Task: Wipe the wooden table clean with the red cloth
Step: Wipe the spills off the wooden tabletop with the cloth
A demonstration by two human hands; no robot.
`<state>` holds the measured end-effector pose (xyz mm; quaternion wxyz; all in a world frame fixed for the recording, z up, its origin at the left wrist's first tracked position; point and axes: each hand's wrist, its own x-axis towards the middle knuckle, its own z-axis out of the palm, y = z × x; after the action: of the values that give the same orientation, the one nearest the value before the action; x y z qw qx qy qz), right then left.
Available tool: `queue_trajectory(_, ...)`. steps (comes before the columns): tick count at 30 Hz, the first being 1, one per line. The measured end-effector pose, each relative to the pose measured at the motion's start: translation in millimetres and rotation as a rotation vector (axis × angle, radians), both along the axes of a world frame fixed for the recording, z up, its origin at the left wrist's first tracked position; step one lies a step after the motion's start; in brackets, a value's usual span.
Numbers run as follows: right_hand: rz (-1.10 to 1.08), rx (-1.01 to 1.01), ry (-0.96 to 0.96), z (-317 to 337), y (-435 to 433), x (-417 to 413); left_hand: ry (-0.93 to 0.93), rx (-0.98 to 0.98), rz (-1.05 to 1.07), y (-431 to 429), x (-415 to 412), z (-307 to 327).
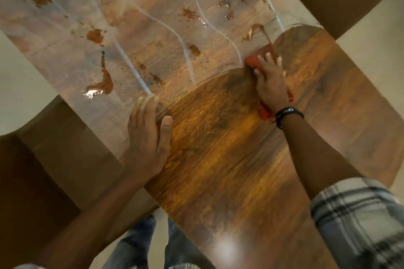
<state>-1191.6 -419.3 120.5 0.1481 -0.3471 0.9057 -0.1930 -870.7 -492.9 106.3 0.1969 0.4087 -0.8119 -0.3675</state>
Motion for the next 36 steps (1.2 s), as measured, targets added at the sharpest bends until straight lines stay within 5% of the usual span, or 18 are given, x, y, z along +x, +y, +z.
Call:
queue_trajectory(8,0.771,0.06,0.12,-13,44,106,0.079,-0.01,-0.033,-42,-113,-5)
queue_trajectory(20,-0.174,0.059,0.085,-10,-13,-221,-0.121,-0.21,-0.173,-60,-178,-23)
queue_trajectory(25,-0.41,0.12,0.083,-9,-38,-244,-0.177,-0.238,-0.204,-59,-180,-22)
queue_trajectory(36,0.545,-0.033,0.149,-30,-31,-7,-0.164,-0.197,-0.167,-59,-181,-20)
